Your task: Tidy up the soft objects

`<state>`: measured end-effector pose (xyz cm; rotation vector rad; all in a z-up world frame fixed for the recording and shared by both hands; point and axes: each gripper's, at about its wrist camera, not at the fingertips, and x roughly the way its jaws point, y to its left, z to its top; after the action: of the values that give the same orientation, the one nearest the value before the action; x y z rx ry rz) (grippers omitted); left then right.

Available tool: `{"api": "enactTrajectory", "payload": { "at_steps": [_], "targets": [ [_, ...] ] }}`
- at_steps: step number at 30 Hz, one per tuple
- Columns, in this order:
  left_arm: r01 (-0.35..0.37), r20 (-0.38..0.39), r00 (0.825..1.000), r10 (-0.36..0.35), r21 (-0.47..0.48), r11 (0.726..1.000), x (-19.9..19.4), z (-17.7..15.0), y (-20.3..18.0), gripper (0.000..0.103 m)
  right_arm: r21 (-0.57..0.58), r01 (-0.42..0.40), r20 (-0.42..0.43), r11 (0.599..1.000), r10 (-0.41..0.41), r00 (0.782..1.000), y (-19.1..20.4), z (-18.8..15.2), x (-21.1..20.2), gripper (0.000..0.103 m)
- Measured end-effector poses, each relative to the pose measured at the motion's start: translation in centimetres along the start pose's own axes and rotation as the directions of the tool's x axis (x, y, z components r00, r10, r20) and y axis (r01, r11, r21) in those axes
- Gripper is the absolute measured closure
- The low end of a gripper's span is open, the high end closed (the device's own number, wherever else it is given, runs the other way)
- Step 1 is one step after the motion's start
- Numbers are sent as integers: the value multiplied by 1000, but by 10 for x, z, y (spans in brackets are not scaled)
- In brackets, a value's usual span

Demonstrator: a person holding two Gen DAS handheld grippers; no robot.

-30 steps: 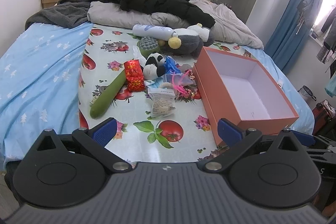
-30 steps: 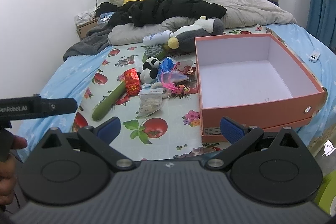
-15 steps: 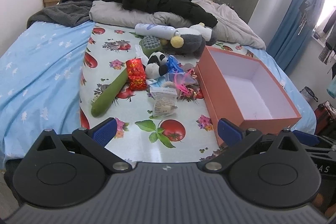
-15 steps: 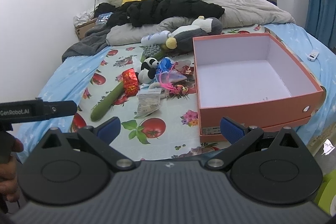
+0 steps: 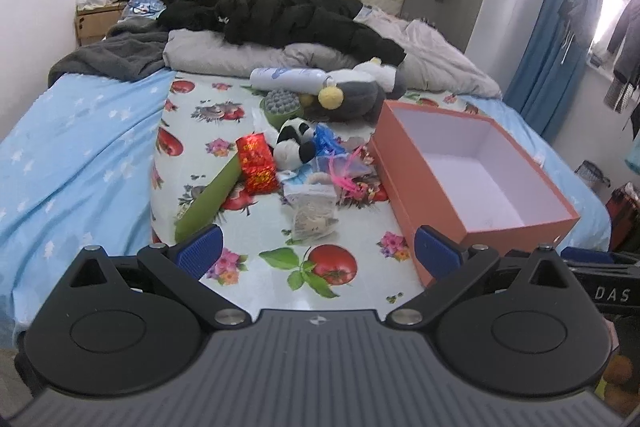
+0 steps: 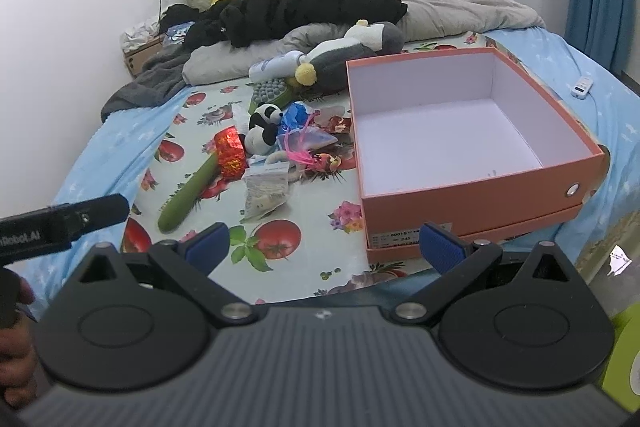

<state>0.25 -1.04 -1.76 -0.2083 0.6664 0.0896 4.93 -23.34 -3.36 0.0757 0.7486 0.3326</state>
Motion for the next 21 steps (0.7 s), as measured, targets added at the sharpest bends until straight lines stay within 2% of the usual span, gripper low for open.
{"api": "enactTrajectory", "payload": {
  "at_steps": [9,14,17,21],
  "targets": [
    [10,-29,1000,-10,-8,1000,7,-5,8,0,3,-25,-5,1000,25,1000,0,0,1,0],
    [30,-28,999,-31,-15,999,8,-7,13,0,-17,-23,-4,1000,22,1000,2,0,1,9],
    [31,-30,999,-32,-13,999,9,-8,14,0,-37,-7,1,999,7,1000,4,0,2,21],
    [33,-29,999,-33,-13,999,10,-8,15,0,-34,-7,-5,999,7,1000,5,-1,5,21]
  ]
}}
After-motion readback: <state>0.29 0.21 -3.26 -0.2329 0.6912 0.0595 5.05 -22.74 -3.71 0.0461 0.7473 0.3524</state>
